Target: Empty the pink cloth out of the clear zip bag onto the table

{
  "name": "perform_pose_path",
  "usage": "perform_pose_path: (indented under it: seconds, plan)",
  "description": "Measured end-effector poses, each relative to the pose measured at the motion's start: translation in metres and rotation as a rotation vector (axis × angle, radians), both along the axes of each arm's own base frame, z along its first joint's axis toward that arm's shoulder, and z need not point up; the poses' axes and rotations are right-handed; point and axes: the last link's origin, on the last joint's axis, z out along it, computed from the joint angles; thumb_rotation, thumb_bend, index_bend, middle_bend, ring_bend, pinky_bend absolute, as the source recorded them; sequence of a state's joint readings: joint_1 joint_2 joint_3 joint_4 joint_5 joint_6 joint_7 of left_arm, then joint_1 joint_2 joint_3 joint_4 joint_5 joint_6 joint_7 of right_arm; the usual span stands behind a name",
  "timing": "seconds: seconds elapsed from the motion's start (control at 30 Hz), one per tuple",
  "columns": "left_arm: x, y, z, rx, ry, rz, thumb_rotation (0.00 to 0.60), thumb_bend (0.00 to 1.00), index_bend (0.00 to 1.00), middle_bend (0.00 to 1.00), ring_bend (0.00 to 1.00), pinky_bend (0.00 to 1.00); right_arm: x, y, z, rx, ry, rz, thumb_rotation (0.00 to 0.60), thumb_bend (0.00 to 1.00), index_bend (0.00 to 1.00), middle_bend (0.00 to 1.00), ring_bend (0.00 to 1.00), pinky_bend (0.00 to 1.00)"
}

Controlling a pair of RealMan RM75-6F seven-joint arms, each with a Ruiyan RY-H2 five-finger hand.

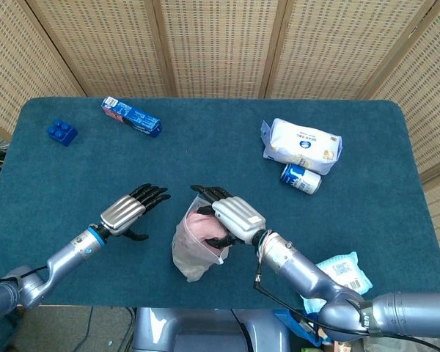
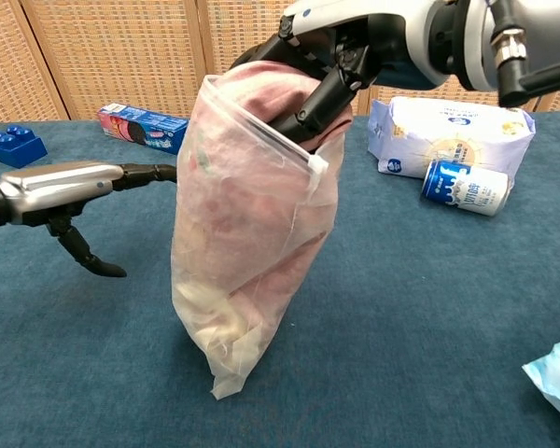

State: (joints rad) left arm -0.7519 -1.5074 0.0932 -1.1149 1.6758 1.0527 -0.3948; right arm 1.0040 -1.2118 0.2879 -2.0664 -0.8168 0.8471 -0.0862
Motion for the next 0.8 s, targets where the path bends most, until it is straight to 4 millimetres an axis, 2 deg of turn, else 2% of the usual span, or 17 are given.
perform_pose_path:
  seconds: [0.13, 0.3, 0.53, 0.8]
  plan:
    - [0.008, 0.000, -0.012, -0.025, 0.013, -0.012, 0.600, 0.19, 0.11, 0.00, 0.00, 0.00, -0.002, 0.000, 0.000, 0.002, -0.002, -0.007, 0.600, 0.86, 0.69, 0.00, 0.00, 0.00]
    - [0.024, 0.004, -0.026, -0.046, 0.024, -0.028, 0.600, 0.25, 0.23, 0.00, 0.00, 0.00, -0.005, -0.001, 0.000, 0.001, 0.000, -0.013, 0.600, 0.86, 0.69, 0.00, 0.00, 0.00]
    - [0.045, 0.005, -0.053, -0.074, 0.056, -0.046, 0.600, 0.34, 0.33, 0.00, 0.00, 0.00, -0.011, -0.002, 0.000, -0.002, 0.003, -0.021, 0.600, 0.86, 0.69, 0.00, 0.00, 0.00]
    - [0.051, 0.006, -0.062, -0.079, 0.061, -0.041, 0.600, 0.46, 0.38, 0.00, 0.00, 0.00, -0.014, -0.003, 0.002, -0.007, 0.006, -0.024, 0.600, 0.86, 0.69, 0.00, 0.00, 0.00]
